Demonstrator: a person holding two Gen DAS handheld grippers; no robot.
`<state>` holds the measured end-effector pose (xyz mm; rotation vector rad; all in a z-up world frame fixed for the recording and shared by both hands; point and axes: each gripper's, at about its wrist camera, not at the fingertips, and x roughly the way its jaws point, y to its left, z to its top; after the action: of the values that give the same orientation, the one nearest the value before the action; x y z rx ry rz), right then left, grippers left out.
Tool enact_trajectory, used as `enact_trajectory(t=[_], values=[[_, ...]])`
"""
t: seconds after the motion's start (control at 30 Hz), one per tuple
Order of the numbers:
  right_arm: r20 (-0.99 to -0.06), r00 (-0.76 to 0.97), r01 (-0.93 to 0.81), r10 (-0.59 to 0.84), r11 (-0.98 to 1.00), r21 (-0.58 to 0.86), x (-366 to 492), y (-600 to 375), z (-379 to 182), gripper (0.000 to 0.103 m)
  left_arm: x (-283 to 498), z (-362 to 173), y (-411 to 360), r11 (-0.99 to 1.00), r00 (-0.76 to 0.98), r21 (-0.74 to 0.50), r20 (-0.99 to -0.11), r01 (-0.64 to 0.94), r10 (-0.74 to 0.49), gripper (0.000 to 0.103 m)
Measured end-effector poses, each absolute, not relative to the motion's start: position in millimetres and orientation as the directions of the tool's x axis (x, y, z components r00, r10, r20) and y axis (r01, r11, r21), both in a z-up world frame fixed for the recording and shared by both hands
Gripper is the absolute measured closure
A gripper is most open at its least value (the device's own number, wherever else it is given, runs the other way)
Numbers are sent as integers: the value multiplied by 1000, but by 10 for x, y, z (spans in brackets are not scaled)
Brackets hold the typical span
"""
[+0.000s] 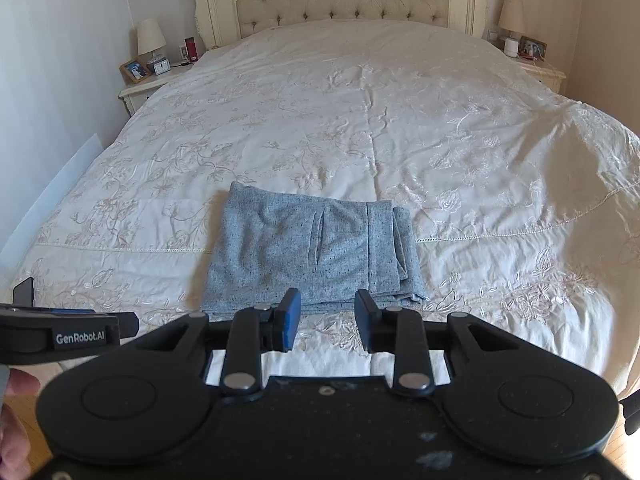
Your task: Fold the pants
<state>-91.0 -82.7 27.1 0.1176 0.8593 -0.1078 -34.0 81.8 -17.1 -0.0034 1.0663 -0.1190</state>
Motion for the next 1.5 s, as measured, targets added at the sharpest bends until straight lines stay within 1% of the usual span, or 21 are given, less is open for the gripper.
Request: enact_trajectory(t=[0.07, 0.17, 0.37, 0.43, 0.63, 0.77, 0.83, 0.9, 0.93, 0.97, 1.0, 1.03, 1.13, 1.23, 1.27, 1.3, 1.33, 1.37, 1.4, 1.5], values=[[-763, 645, 152, -43, 986, 73, -874, -889, 228, 70, -257, -237, 797, 993, 462, -65, -881, 102, -105, 54], [-778, 626, 158, -57, 986, 55, -698, -1018, 76, 69, -68, -379, 774, 992, 445, -60, -889, 109, -103, 54], [-762, 636, 197, -122, 980, 8, -60, -1433, -377, 67, 532, -722, 722, 992, 431, -66, -896, 105, -105, 54], [-777, 618, 191, -116, 982, 5, 222, -1596, -563, 67, 758, -863, 685, 993, 436, -60, -894, 105, -100, 54], [-869, 490, 157, -63, 987, 17, 1063, -2067, -1249, 66, 1385, -1360, 563, 992, 411, -33, -908, 124, -82, 54], [-900, 436, 134, -17, 990, 46, 1367, -2300, -1607, 66, 1736, -1703, 512, 993, 374, -20, -925, 115, -62, 54], [-911, 413, 125, 13, 990, 71, 1458, -2395, -1779, 65, 1872, -1868, 520, 993, 338, -36, -939, 110, -71, 51], [-909, 414, 128, 48, 986, 110, 1510, -2487, -1880, 62, 1975, -2030, 539, 991, 307, -59, -947, 118, -94, 42], [-907, 416, 131, 65, 983, 131, 1528, -2534, -1912, 60, 2005, -2078, 555, 991, 310, -60, -946, 121, -95, 38], [-907, 414, 135, 81, 979, 150, 1547, -2574, -1938, 57, 2018, -2101, 567, 991, 320, -58, -943, 121, -94, 32], [-908, 408, 141, 94, 976, 165, 1567, -2614, -1962, 56, 2027, -2108, 579, 991, 330, -59, -939, 122, -96, 28], [-910, 400, 146, 112, 972, 184, 1577, -2655, -1968, 54, 2031, -2109, 592, 990, 334, -67, -937, 122, -105, 28], [-906, 403, 196, 127, 955, 221, 1589, -2792, -1989, 54, 2009, -2111, 634, 989, 341, -94, -931, 115, -129, 28], [-906, 398, 209, 147, 947, 246, 1575, -2840, -2053, 53, 2013, -2139, 600, 991, 343, -84, -932, 104, -114, 27], [-909, 384, 205, 163, 945, 256, 1584, -2828, -2081, 53, 2024, -2142, 580, 990, 347, -83, -931, 112, -117, 38], [-914, 361, 204, 186, 941, 272, 1615, -2814, -2089, 56, 2017, -2123, 575, 982, 354, -129, -920, 137, -170, 75], [-913, 353, 194, 206, 938, 287, 1643, -2804, -2075, 69, 2043, -2091, 567, 976, 345, -174, -915, 130, -209, 82], [-906, 353, 167, 232, 938, 305, 1670, -2776, -2029, 88, 2066, -2050, 562, 983, 354, -158, -917, 97, -183, 86], [-905, 360, 138, 227, 946, 292, 1676, -2708, -1953, 89, 2060, -2005, 518, 986, 365, -145, -916, 82, -165, 89], [-895, 406, 21, 182, 978, 208, 1654, -2451, -1671, 91, 1933, -1753, 436, 993, 436, -81, -893, 82, -109, 91]])
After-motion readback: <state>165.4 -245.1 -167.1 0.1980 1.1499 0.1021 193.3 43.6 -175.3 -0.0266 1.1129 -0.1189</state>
